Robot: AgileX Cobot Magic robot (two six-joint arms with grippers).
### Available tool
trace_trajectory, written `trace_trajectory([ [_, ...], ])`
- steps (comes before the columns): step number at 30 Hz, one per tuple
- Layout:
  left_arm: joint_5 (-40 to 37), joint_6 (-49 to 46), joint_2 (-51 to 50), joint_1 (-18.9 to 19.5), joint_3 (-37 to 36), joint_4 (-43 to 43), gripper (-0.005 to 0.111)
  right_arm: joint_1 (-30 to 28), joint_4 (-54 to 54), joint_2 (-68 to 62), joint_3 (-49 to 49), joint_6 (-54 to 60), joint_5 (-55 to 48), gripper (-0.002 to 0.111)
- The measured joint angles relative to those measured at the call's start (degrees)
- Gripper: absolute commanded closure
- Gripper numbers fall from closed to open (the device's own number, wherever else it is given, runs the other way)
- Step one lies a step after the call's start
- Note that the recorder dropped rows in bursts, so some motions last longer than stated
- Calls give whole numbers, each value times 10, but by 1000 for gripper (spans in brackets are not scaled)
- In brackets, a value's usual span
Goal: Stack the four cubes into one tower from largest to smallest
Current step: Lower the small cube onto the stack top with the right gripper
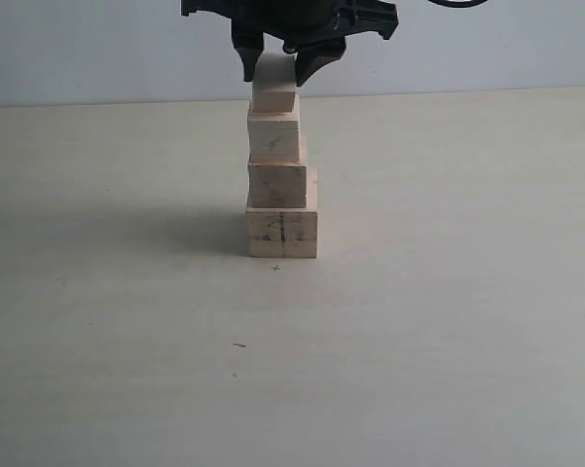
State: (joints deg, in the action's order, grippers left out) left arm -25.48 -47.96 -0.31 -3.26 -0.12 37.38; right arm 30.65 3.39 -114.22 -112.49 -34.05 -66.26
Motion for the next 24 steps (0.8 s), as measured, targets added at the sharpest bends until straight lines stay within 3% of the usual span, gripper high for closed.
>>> trace_trajectory([
  [8,0,0,0,0,0,0,107,0,0,0,0,-1,0,79],
  [16,0,0,0,0,0,0,107,0,0,0,0,-1,0,67],
  [24,0,0,0,0,0,0,107,0,0,0,0,0,0,66],
])
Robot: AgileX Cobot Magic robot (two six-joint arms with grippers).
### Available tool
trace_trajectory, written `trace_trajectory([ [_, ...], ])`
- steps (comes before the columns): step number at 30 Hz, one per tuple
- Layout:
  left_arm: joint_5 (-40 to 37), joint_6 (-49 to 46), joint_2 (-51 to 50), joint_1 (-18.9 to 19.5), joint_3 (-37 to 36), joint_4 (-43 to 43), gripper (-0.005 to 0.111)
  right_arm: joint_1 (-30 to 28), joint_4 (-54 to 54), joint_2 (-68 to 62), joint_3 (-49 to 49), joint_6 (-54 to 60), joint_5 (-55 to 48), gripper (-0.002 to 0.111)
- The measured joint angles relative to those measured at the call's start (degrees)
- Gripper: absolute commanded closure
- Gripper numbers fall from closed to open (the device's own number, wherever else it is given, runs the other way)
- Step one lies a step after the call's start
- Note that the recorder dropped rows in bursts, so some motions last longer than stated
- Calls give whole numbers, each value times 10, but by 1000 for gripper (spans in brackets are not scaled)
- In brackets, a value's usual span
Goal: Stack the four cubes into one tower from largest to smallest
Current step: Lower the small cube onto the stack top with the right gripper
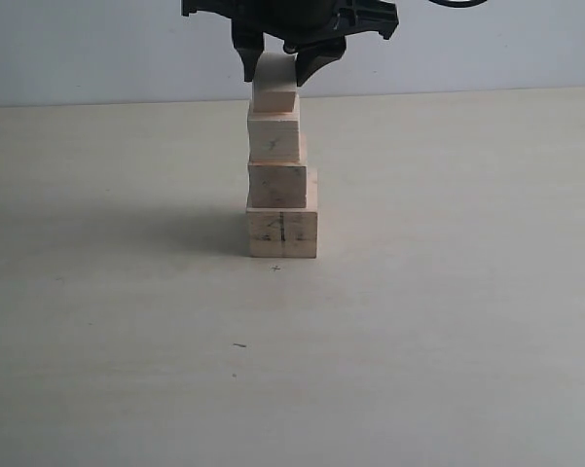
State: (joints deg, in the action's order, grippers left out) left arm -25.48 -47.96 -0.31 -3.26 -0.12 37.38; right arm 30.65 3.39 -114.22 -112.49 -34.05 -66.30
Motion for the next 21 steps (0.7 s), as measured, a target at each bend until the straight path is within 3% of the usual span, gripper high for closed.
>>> trace_trajectory([
  [21,0,0,0,0,0,0,107,0,0,0,0,1,0,56],
])
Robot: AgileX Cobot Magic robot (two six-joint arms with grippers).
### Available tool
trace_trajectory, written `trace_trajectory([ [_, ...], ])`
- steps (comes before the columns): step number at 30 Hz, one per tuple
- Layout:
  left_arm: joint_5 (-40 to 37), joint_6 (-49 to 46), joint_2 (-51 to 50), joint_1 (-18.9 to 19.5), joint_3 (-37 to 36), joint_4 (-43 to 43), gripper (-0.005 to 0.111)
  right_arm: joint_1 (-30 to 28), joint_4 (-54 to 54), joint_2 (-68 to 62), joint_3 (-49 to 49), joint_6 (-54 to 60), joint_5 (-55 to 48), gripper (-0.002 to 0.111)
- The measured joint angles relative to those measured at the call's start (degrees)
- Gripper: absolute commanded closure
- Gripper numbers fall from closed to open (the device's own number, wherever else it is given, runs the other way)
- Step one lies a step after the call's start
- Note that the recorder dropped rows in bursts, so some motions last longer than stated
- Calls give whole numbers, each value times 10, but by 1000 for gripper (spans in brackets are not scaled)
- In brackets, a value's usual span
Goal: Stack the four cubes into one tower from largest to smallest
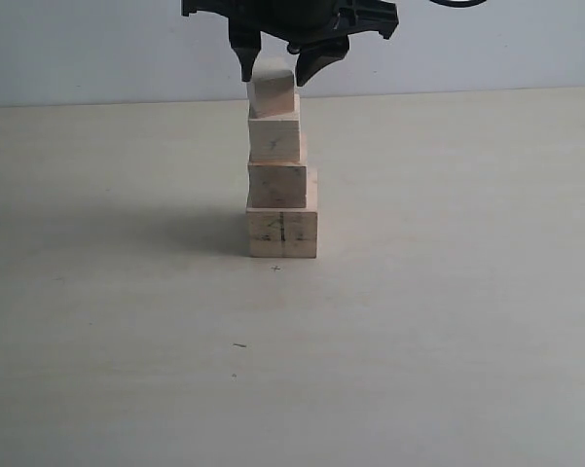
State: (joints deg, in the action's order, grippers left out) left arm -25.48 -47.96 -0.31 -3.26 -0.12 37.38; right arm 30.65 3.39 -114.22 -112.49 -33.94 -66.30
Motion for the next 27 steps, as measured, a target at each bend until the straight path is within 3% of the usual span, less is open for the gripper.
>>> trace_trajectory([
  [27,0,0,0,0,0,0,107,0,1,-12,0,94,35,56],
])
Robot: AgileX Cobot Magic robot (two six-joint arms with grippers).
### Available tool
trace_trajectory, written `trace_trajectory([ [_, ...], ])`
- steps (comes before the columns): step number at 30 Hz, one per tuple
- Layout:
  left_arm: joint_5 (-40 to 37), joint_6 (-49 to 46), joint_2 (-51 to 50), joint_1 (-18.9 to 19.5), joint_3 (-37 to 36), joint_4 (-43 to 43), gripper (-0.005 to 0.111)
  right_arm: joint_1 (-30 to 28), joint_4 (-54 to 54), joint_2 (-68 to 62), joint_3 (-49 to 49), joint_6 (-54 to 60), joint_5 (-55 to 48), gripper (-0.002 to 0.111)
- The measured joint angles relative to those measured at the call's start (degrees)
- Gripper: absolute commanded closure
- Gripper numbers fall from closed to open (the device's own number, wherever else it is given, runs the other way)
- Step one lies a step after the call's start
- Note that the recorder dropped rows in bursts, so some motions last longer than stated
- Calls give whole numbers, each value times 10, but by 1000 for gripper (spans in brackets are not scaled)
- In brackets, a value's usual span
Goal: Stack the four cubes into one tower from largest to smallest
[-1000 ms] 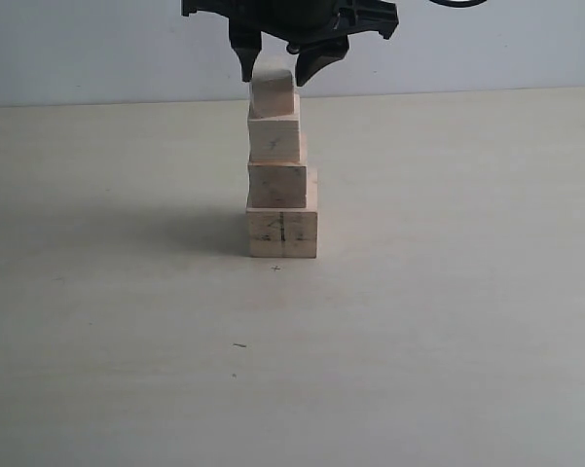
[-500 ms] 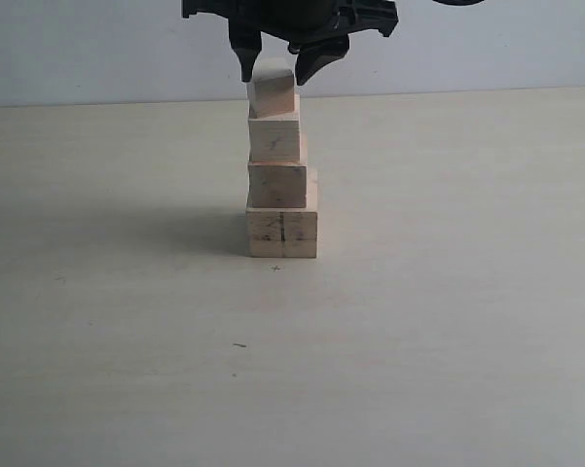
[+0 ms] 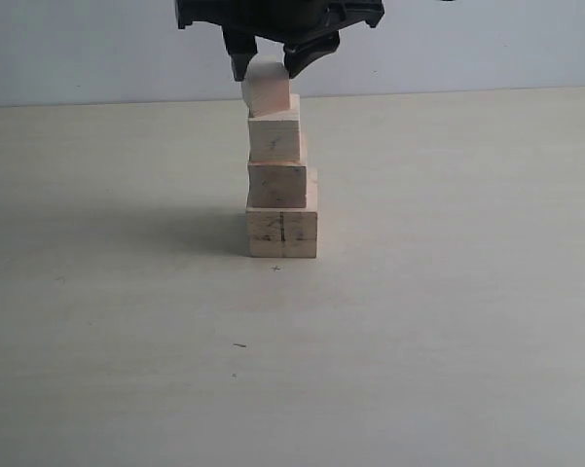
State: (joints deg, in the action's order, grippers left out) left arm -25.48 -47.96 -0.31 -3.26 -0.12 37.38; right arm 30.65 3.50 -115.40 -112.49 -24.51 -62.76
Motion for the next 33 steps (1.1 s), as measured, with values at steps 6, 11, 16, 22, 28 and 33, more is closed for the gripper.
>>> trace_trajectory([
  [6,0,0,0,0,0,0,107,0,0,-4,0,9,-16,60],
  [11,0,0,0,0,0,0,107,0,0,-4,0,9,-18,69],
  [16,0,0,0,0,0,0,107,0,0,-4,0,9,-18,82],
  [22,0,0,0,0,0,0,107,0,2,3,0,-18,-20,84],
  [28,0,0,0,0,0,0,107,0,38,30,0,-78,-42,84],
  [33,0,0,0,0,0,0,107,0,28,30,0,-95,-61,84],
])
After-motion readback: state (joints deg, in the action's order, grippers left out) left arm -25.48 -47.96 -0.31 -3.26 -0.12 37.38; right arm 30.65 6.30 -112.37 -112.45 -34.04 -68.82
